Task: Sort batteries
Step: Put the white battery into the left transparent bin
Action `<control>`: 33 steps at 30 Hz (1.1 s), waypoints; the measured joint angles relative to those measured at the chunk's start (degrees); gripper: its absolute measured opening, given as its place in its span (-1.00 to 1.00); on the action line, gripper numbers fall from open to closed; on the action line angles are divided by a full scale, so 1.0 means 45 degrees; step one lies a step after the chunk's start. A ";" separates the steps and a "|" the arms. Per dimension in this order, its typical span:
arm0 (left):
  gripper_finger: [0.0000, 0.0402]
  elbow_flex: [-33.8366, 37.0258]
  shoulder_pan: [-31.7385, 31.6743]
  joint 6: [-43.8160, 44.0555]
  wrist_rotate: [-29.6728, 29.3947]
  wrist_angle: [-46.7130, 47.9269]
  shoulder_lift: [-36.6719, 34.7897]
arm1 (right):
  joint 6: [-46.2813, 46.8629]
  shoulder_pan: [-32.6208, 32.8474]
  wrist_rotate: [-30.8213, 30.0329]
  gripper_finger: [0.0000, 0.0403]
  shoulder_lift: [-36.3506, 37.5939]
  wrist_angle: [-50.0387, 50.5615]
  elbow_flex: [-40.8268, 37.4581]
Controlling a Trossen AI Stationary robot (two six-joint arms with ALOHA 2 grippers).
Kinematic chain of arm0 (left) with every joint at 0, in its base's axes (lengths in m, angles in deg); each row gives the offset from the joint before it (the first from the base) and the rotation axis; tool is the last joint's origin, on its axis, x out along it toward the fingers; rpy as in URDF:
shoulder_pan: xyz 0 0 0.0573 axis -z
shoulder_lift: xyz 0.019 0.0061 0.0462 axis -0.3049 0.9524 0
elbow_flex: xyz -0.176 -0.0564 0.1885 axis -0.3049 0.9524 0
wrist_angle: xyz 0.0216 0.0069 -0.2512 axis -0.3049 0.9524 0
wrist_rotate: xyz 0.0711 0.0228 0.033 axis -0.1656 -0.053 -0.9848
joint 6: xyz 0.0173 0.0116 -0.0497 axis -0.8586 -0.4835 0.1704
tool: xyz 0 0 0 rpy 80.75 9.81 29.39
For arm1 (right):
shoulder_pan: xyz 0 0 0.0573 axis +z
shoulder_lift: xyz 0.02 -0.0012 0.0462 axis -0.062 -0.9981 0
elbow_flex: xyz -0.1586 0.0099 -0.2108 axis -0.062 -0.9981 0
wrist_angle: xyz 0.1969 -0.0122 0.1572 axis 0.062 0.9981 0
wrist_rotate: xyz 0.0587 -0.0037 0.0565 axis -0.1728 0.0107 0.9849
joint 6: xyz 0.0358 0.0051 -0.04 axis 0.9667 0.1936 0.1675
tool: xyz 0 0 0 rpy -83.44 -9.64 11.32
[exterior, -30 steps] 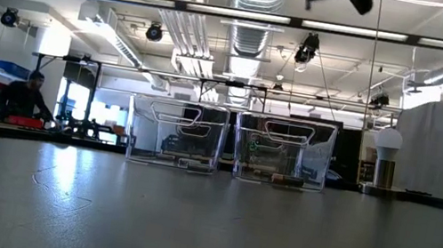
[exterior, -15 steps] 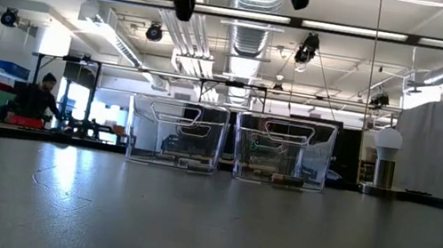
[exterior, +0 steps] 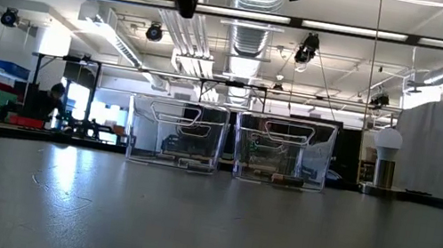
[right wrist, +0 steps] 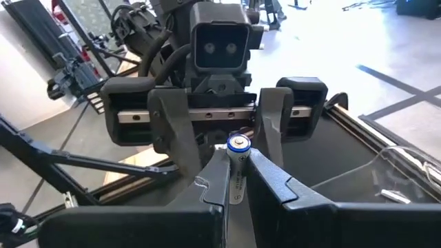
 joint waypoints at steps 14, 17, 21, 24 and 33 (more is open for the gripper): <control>-0.13 -0.0005 0.0000 0.0619 -0.0154 -0.1189 0.1140 | 0.0083 0.0000 -0.0902 -0.88 -0.0083 0.0029 0.0005; -0.17 -0.0005 0.0000 0.1106 -0.0113 -0.2423 0.1506 | 0.0167 0.0000 -0.0929 -0.88 -0.0083 0.0184 0.0005; -0.22 -0.0010 -0.0005 0.1288 0.0086 -0.3150 0.1507 | 0.0330 0.0000 -0.1024 -0.88 -0.0083 0.0646 0.0005; -0.23 -0.0010 -0.0005 0.1291 0.0096 -0.3089 0.1504 | 0.0335 0.0000 -0.1034 -0.88 -0.0083 0.0637 0.0005; -0.23 -0.0010 -0.0005 0.1396 -0.0016 -0.3103 0.1844 | 0.0331 0.0000 -0.1344 -0.88 -0.0083 0.0583 0.0005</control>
